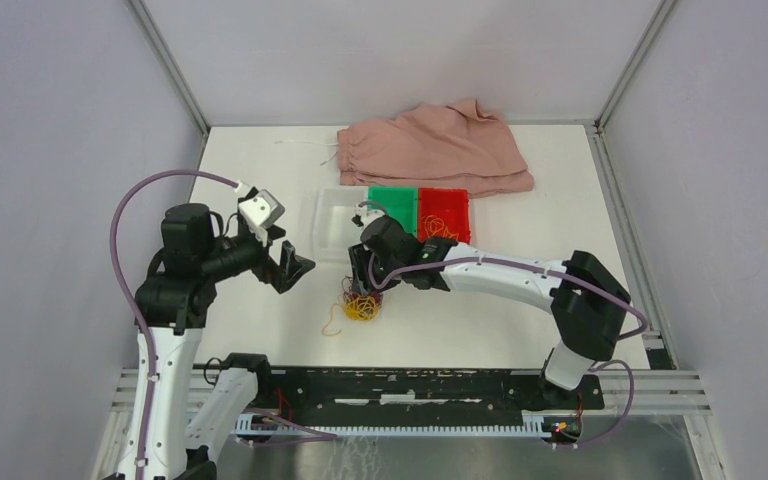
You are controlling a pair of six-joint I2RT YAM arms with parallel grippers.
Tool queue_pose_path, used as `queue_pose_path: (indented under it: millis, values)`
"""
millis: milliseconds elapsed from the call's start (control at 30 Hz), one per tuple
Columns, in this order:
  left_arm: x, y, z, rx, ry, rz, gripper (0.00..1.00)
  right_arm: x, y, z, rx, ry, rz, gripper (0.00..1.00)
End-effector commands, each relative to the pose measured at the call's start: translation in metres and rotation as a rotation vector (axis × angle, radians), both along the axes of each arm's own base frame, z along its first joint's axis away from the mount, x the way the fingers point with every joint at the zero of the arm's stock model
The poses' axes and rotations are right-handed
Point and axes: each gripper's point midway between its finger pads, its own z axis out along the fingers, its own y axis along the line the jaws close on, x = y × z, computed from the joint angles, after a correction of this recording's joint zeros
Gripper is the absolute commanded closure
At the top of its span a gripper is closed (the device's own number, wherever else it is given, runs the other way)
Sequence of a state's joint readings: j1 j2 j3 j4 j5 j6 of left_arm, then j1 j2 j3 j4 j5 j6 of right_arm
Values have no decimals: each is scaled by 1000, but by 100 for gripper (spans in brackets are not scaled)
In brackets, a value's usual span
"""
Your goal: Untangle the cables
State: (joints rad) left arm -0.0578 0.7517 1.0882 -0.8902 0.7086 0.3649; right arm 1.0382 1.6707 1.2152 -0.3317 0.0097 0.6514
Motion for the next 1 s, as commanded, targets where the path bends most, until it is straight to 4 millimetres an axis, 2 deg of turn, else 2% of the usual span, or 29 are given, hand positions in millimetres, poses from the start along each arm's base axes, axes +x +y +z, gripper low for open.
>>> queue_pose_path:
  millis: [0,233,333,433,600,767,800,833,867,900,967]
  values:
    - [-3,-1,6,17,-50,-27,1,10,14,-2,14,20,-35,50]
    - [-4,-2,4,14,-46,-35,1,18,7,-9,-53,5,-77,54]
    - [-5,-3,3,9,-39,-43,1,18,11,-13,-48,14,-80,58]
    - [-5,-3,4,8,-40,-45,1,16,19,-10,-4,30,-74,69]
    - [-4,-2,4,12,-45,-42,1,16,30,5,72,39,-67,99]
    - [-5,-1,-2,21,-39,-38,0,14,21,21,104,42,-76,100]
    - [-5,-1,-2,23,-39,-37,0,13,15,23,88,39,-87,97]
    - [-5,-1,-3,24,-39,-38,0,13,8,23,73,37,-106,85]
    - [-5,-1,-4,25,-39,-39,0,12,1,22,61,40,-126,59]
    - [-5,-1,-5,24,-36,-41,0,10,-5,23,60,44,-142,46]
    - [-6,-2,-5,22,-35,-46,0,6,-12,18,50,63,-167,38]
